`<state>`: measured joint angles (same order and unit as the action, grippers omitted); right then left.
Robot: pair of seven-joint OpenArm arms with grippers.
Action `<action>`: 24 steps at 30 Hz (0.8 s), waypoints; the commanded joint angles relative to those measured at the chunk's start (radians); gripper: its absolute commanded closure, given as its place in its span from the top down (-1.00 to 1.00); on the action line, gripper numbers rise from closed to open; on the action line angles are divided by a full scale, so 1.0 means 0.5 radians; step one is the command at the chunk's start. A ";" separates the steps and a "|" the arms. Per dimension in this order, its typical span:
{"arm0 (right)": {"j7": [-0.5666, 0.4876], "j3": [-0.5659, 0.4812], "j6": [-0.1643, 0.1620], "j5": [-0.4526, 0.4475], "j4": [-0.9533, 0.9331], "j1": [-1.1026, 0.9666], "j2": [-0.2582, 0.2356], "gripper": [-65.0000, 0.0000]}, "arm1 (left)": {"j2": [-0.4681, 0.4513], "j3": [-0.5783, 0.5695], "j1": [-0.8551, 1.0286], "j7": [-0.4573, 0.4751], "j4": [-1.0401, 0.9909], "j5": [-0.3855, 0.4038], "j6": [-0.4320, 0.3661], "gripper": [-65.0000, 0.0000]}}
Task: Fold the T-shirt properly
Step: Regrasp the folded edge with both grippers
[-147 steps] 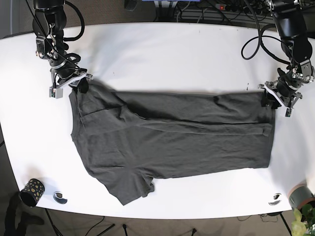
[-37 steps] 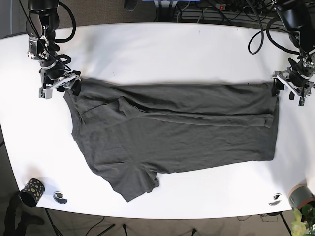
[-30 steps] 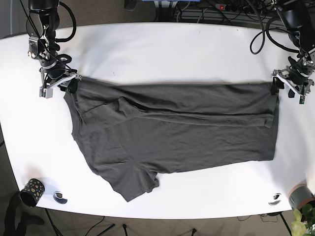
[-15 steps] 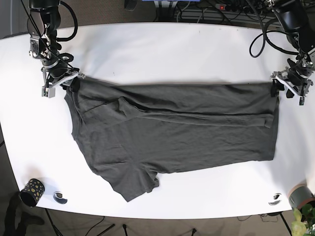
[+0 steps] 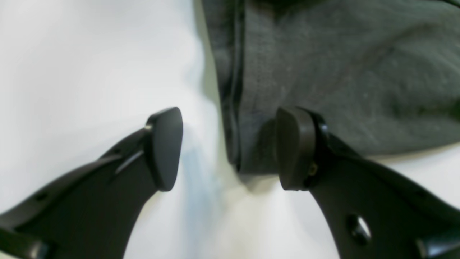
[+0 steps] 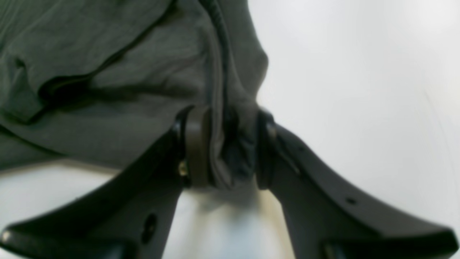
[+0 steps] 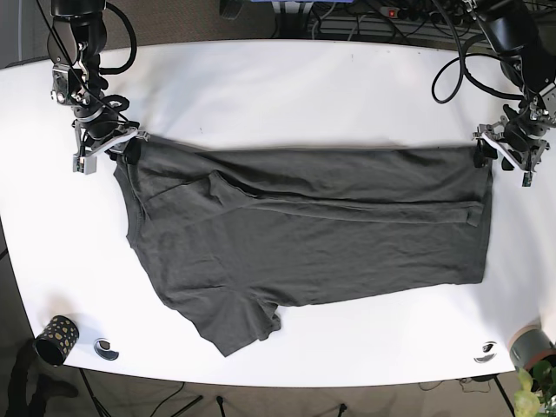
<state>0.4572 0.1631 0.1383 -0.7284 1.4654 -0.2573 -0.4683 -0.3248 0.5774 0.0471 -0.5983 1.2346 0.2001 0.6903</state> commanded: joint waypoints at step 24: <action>-0.032 0.016 0.016 -0.005 0.050 0.001 0.014 -1.00 | -0.021 -0.098 0.116 -0.088 0.217 0.083 0.016 -1.00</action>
<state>0.4572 0.1619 0.1379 -0.7250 1.4685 -0.2550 -0.4412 -0.3206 0.5236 0.0990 -0.6357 1.3167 0.2478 0.6937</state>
